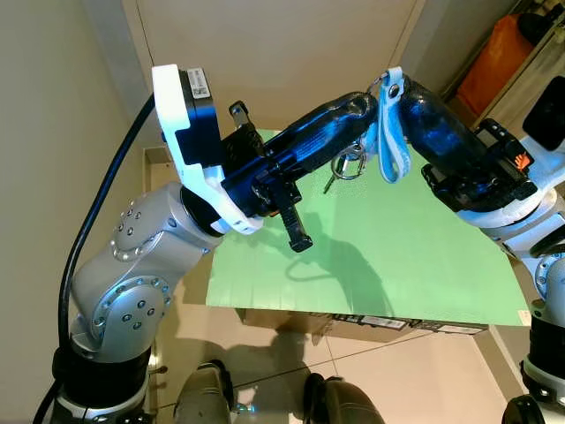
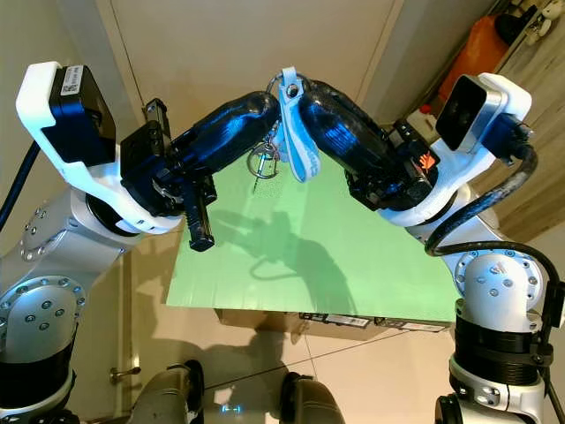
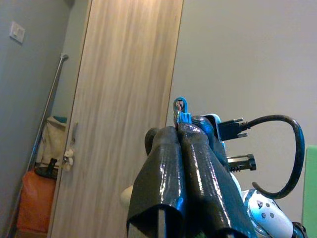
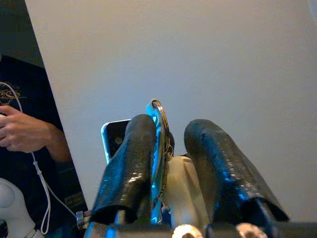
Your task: Hang keys on a hook
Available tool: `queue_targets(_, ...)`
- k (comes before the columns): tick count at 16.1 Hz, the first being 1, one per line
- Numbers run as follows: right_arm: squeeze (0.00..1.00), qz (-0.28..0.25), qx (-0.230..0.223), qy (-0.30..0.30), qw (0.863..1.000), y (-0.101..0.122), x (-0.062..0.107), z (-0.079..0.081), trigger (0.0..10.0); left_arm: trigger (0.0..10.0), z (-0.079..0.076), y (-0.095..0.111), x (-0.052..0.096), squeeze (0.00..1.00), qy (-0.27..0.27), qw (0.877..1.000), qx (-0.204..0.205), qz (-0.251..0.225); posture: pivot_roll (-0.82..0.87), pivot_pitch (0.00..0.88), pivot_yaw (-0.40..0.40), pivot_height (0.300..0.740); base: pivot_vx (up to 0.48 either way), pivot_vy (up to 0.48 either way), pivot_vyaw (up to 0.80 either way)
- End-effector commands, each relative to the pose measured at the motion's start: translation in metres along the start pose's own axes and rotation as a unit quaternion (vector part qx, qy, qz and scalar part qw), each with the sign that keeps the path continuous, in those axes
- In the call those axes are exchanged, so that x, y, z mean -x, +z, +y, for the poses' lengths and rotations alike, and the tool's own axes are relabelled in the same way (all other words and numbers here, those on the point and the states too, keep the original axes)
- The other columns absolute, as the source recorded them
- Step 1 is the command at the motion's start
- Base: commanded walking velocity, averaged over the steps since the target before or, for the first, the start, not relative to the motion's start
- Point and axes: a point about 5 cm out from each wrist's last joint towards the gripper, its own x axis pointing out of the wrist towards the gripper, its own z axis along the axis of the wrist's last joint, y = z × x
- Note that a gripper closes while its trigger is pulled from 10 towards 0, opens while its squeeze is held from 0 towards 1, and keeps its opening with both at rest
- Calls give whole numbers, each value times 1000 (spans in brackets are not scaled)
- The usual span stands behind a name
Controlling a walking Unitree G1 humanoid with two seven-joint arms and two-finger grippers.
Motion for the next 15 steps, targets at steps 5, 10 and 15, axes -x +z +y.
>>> queue_targets(5, 0, -11, 9, 15, 1000, 6, -3, 5, 0, 0, -5, 2, -2, 0, -19, 1000, 1, -6, 17, 160, -80, 740, 0, 0, 0)
queue_targets(10, 0, -15, 8, 18, 1000, 7, -2, 5, 0, 0, -3, 2, -1, 0, -12, 1000, -1, -5, 15, 160, -80, 740, 0, 0, 0)
queue_targets(15, 0, -16, 11, 14, 1000, 6, -3, 4, 0, 3216, 4, 2, -1, 0, 19, 1000, -16, -3, 17, 160, -78, 740, 0, 0, 0)
